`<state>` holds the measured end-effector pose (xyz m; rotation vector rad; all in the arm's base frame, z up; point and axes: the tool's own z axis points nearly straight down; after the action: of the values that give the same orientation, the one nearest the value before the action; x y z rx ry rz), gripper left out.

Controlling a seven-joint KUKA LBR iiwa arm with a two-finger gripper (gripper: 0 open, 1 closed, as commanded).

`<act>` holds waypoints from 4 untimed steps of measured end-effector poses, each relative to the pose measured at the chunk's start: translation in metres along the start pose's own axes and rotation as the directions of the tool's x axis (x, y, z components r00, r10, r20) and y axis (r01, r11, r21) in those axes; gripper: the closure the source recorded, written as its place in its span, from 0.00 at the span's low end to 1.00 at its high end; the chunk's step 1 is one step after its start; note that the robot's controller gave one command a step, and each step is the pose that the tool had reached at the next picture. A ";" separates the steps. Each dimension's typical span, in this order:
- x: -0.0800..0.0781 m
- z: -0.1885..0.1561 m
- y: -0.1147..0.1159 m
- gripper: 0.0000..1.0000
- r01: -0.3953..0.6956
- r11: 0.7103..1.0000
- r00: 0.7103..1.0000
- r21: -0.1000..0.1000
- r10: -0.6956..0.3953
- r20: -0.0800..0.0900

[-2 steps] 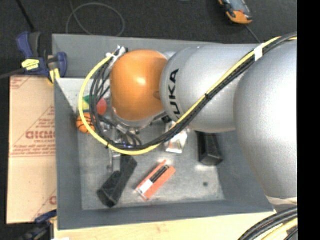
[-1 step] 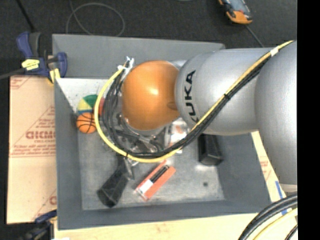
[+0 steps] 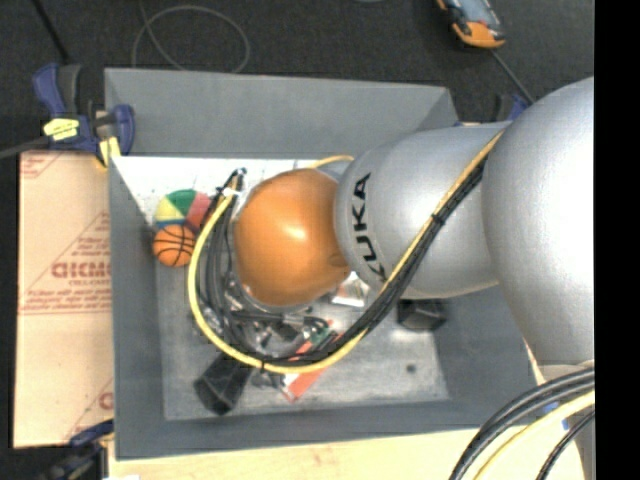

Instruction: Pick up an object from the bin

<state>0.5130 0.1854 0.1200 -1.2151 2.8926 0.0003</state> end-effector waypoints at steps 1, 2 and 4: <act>-0.002 0.029 -0.011 0.00 0.152 0.988 0.988 0.000 -0.152 0.000; 0.005 0.047 -0.010 1.00 0.321 0.947 0.947 0.006 -0.321 0.009; 0.006 0.043 -0.010 1.00 0.321 0.947 0.947 0.004 -0.321 0.007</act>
Offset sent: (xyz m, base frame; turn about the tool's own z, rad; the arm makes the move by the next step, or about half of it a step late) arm -0.0010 -0.0116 -0.0500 -0.3341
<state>0.5157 0.1743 0.0773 -1.6645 2.6497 0.0000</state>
